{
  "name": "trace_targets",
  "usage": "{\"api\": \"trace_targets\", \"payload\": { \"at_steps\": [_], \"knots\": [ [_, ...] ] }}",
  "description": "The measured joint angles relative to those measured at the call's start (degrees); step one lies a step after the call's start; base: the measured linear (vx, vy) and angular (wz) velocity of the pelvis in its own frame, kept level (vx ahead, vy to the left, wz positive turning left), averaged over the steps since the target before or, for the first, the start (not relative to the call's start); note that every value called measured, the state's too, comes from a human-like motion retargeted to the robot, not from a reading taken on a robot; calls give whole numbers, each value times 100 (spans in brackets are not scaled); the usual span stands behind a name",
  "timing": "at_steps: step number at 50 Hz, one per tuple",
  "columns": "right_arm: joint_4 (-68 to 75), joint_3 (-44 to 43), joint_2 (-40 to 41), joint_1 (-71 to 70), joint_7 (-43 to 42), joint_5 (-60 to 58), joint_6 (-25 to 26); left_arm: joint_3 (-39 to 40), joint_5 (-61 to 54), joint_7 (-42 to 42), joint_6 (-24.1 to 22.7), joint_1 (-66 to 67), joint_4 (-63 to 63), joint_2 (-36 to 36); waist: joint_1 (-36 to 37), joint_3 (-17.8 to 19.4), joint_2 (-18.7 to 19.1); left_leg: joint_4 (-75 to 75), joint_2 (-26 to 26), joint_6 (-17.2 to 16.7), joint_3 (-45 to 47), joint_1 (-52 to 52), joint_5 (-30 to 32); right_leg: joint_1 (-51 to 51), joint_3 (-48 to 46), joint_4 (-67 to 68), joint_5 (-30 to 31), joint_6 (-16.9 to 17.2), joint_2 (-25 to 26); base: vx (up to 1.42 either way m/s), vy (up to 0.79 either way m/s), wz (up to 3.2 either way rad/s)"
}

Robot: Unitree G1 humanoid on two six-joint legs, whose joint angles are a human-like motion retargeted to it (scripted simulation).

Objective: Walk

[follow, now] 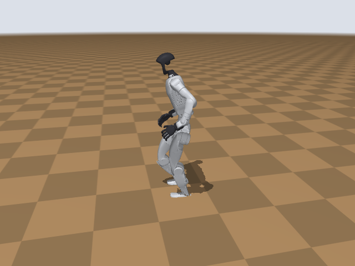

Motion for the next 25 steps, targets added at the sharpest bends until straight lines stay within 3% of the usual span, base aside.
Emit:
{"api": "trace_targets", "payload": {
  "at_steps": [12, 25],
  "knots": [
    [87, 489, 16, 147, -1099, -380, -173, -263, 180, 507, -260, -61, -141, 197, 197, 76, 319, 481, -72, -24, -293, -46, -265, 152, 399, -114, -18, -84, 427, 6, -1, 9],
    [397, 730, 49, 297, -1489, -531, -262, -275, 171, 535, -235, -25, -29, 50, 474, -12, 644, 440, -190, -162, -893, 158, -8, 38, 331, 218, 234, -327, 573, 4, 2, 12]
  ]
}}
